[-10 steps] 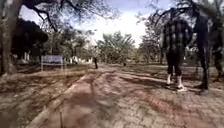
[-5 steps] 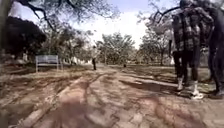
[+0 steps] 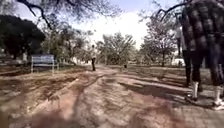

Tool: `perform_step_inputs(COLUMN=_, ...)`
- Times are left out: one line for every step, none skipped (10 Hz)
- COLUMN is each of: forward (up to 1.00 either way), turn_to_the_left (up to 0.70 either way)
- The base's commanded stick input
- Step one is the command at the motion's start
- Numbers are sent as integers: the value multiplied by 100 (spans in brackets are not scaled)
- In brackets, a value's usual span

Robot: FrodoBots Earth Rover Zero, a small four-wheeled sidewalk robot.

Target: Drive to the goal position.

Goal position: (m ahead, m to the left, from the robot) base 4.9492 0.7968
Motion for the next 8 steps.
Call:
perform_step_inputs(forward=85, turn_to_the_left=0)
perform_step_inputs(forward=85, turn_to_the_left=0)
perform_step_inputs(forward=85, turn_to_the_left=0)
perform_step_inputs(forward=85, turn_to_the_left=0)
perform_step_inputs(forward=85, turn_to_the_left=0)
perform_step_inputs(forward=85, turn_to_the_left=0)
perform_step_inputs(forward=85, turn_to_the_left=0)
perform_step_inputs(forward=85, turn_to_the_left=0)
